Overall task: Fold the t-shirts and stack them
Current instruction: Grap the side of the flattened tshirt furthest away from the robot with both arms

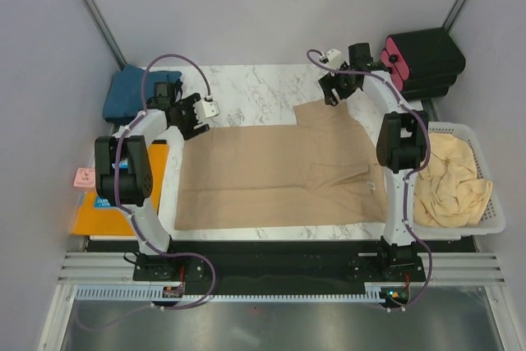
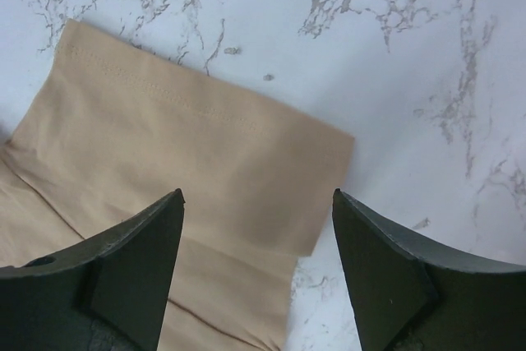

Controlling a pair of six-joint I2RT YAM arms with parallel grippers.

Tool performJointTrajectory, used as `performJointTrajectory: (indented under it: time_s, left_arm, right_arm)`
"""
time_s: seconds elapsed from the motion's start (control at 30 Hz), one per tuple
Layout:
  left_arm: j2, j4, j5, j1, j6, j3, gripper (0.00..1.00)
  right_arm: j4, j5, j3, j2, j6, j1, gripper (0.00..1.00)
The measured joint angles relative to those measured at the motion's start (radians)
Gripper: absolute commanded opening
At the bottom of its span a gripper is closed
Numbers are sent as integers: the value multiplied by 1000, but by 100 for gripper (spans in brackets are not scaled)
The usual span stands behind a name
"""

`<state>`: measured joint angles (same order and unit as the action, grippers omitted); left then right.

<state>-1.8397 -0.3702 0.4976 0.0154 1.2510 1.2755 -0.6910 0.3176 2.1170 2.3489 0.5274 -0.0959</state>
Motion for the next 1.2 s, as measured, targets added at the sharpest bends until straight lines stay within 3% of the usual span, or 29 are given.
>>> performJointTrajectory:
  time_s: [0.5, 0.97, 1.2]
  left_arm:
    - [-190, -84, -25, 0, 107, 177, 78]
    - [-259, -214, -29, 0, 191, 266, 76]
    - [-286, -363, -48, 0, 262, 354, 77]
  right_arm:
    - [84, -116, 13, 87, -67, 5, 69]
    - [100, -143, 35, 115, -60, 18, 71]
    - [89, -124, 46, 138, -61, 18, 71]
